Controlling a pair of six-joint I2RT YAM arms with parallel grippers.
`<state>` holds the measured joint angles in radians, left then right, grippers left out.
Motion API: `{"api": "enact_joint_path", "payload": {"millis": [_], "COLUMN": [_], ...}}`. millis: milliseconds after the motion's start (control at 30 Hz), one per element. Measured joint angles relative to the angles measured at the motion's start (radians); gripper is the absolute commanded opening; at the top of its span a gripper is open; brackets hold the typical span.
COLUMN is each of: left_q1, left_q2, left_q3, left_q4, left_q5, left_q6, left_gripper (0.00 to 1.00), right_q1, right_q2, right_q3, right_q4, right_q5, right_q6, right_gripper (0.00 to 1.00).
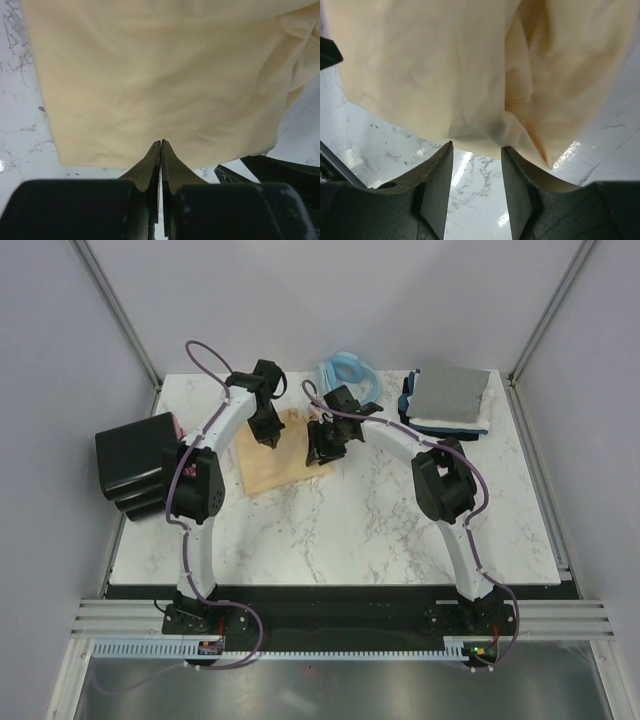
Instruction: Fold and stack the t-shirts
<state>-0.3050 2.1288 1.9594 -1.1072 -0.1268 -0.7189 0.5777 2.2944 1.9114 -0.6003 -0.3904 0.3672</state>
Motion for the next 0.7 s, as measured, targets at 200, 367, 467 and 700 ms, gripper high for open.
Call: {"api": "enact_joint_path", "payload": {"millis": [200, 367, 467, 700], "left_q1": [-0.029, -0.045, -0.051, -0.055], "left_q2": [0.039, 0.081, 0.105, 0.118], "left_q3": [-0.034, -0.036, -0.036, -0.050], "left_q4": [0.009, 0.011, 0.013, 0.014], "left_q5": [0.002, 0.020, 0.029, 0.033], "left_q6": [0.007, 0.007, 0.007, 0.008], "left_gripper": [0.02, 0.02, 0.02, 0.02], "right_q1": [-0.004, -0.007, -0.013, -0.022], "right_q2": [0.011, 0.012, 0.012, 0.047], "right_q3": [0.019, 0.053, 0.050, 0.053], "right_q4": [-0.010, -0.064, -0.076, -0.119], "right_q5": [0.013, 0.033, 0.037, 0.076], "right_q6": [-0.029, -0.050, -0.061, -0.081], "right_gripper": [0.51, 0.46, 0.50, 0.46]}}
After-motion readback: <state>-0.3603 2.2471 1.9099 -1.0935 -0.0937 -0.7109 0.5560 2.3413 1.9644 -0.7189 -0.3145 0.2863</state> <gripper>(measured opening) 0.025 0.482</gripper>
